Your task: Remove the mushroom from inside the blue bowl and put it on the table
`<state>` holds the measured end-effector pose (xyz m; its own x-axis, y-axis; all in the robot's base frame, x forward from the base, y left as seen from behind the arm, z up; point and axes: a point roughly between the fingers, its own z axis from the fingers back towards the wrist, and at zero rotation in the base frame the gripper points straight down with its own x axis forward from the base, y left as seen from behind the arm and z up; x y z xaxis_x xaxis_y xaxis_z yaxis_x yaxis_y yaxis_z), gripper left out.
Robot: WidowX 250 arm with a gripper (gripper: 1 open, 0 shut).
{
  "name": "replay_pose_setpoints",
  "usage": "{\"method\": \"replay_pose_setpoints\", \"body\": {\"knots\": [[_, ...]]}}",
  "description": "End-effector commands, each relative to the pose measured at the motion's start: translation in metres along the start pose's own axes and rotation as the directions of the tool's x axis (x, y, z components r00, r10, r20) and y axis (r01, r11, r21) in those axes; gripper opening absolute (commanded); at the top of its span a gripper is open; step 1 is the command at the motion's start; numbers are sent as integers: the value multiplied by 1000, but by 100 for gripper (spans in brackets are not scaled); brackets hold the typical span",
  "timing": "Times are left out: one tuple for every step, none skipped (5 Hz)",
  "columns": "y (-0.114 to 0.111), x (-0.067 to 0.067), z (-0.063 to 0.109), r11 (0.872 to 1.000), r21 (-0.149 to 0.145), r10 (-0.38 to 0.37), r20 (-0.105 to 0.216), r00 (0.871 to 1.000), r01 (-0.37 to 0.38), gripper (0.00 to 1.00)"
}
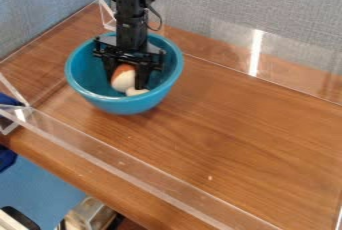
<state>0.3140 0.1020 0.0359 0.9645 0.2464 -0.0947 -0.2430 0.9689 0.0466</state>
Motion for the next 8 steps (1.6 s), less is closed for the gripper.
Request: {"method": "replay_pose_setpoints", "body": {"knots": [[1,2,23,1000,-2,5,67,998,-5,0],[0,1,25,1000,-5,6,72,997,-6,0],[0,0,26,1000,-7,7,75,997,-7,0],[-1,0,29,1000,-10,7,83,997,-6,0],[-1,-1,31,1000,-11,7,89,996,-6,0],[-1,-2,32,1000,-12,7,95,995,-6,0],[-1,-2,34,1000,-12,7,100,995,-5,0],[-2,-3,35,1000,-12,6,105,994,-5,0]]}}
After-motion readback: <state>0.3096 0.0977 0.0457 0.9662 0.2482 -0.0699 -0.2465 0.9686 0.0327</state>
